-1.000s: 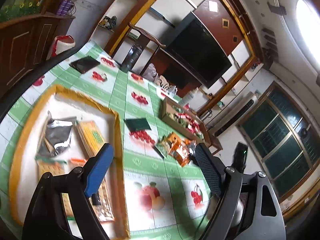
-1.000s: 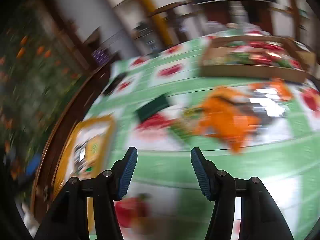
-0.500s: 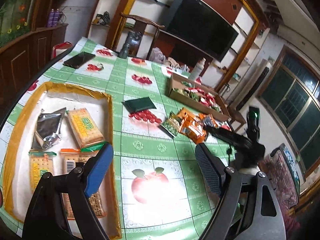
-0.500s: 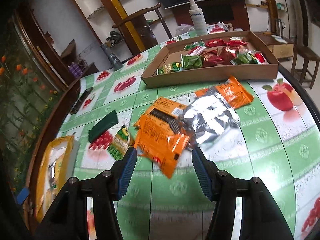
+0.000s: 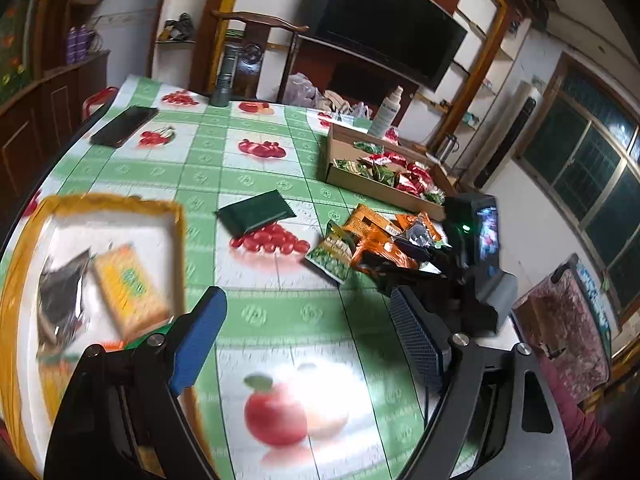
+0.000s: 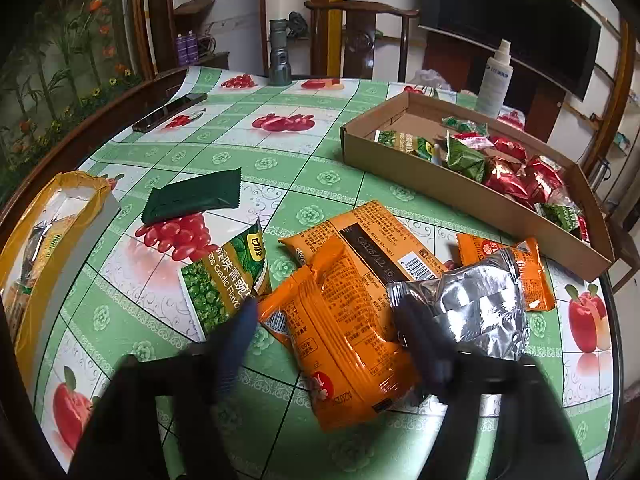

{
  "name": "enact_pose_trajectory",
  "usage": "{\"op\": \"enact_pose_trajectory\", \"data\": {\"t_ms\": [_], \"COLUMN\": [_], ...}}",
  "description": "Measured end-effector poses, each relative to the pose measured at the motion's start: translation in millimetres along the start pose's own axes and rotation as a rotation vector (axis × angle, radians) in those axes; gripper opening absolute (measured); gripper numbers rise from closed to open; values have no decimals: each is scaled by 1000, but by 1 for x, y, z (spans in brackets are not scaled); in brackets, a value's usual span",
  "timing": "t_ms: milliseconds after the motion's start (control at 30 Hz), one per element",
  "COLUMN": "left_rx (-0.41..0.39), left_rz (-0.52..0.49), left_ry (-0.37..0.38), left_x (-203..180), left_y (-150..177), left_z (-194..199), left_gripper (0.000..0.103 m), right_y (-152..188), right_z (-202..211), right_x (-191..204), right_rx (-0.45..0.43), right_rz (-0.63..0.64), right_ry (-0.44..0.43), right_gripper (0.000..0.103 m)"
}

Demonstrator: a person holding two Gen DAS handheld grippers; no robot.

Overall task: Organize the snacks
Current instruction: 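Grasp the orange wafer bag with the right tool while the left tool grasps the green pea bag, then carry the orange bag and pea bag into the white tray and release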

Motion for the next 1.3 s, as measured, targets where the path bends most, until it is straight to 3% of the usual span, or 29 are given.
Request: {"op": "enact_pose_trajectory", "data": {"t_ms": [100, 333, 533, 667, 700, 733, 800, 900, 1067, 1300], "left_rx": [51, 183, 225, 220, 220, 222, 215, 223, 208, 116], "left_rz": [-24, -99, -249, -334, -347, -347, -335, -304, -235, -89], "left_ry": [-16, -84, -179, -221, -224, -216, -203, -210, -156, -47], "left_x": [-7, -22, -35, -43, -44, -44, -45, -39, -35, -19], "left_y": [-2, 1, 3, 3, 4, 6, 5, 6, 13, 23], "left_z": [-26, -101, -159, -177, -179, -180, -178, -171, -146, -63], "left_gripper": [84, 84, 84, 84, 76, 60, 43, 42, 41, 41], "right_y": [1, 26, 41, 44, 45, 45, 46, 44, 42, 40], "right_z": [7, 22, 29, 30, 31, 31, 31, 31, 32, 32], "right_x": [-3, 0, -5, -12, -13, -14, -15, -13, -10, -9], "right_rx": [-16, 9, 8, 14, 14, 14, 13, 4, -20, -47], "right_rz": [-47, -129, -198, -240, -246, -252, -257, -242, -260, -290], "right_ry": [-36, -143, -211, -218, -216, -216, -212, -202, -240, -284], "right_gripper": [37, 34, 34, 34, 34, 34, 34, 34, 34, 34]}}
Point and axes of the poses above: each gripper's, at about its wrist camera, not at the fingertips, and z roughly against the way its jaws point, x to its left, y to its underside, the point moved 9 cm from there along -z, roughly the way its jaws point, and after that the axes turned 10 degrees about z, right-handed, at the moved point
